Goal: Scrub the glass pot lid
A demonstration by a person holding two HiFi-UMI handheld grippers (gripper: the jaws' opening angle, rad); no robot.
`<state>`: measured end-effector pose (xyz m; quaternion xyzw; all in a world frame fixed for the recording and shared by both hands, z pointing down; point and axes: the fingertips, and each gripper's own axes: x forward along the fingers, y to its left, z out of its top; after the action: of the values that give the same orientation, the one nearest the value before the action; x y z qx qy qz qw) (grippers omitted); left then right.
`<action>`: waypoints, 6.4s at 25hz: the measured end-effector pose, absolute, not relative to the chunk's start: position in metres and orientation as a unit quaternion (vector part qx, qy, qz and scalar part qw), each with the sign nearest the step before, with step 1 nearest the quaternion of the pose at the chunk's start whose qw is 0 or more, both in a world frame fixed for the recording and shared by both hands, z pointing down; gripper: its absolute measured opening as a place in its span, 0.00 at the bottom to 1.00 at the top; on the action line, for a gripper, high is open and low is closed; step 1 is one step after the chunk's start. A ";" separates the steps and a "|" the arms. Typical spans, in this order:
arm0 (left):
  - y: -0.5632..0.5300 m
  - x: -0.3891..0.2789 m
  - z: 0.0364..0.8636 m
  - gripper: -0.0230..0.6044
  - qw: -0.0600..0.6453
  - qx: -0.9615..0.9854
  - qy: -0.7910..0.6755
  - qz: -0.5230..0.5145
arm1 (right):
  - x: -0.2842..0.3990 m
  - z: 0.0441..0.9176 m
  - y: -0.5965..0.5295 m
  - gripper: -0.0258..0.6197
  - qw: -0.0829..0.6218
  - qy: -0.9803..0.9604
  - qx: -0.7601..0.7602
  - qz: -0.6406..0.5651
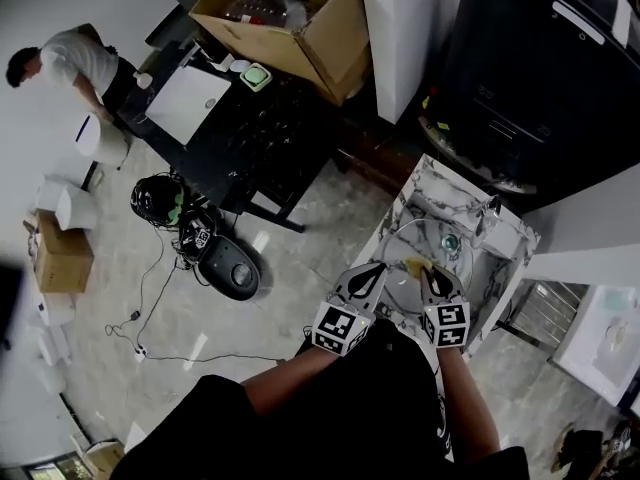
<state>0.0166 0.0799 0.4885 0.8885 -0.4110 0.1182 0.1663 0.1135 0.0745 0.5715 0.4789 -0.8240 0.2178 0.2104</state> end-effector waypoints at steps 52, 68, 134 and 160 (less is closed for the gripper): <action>0.034 0.011 0.571 0.06 0.202 0.894 -0.346 0.203 | 0.064 0.772 0.025 0.14 0.401 -0.812 0.328 0.271; 0.038 0.010 0.576 0.06 0.207 0.893 -0.341 0.210 | 0.079 0.774 0.002 0.14 0.399 -0.798 0.362 0.269; 0.086 0.037 0.572 0.06 0.197 0.896 -0.331 0.222 | 0.227 0.777 -0.003 0.14 0.348 -0.668 0.591 0.287; 0.118 0.036 0.564 0.06 0.192 0.899 -0.333 0.209 | 0.267 0.775 0.035 0.14 0.350 -0.640 0.617 0.295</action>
<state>0.0363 0.1182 0.5641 0.8994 -0.3327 0.2088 0.1918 0.2665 0.0353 0.7749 0.6169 -0.6402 0.2954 0.3497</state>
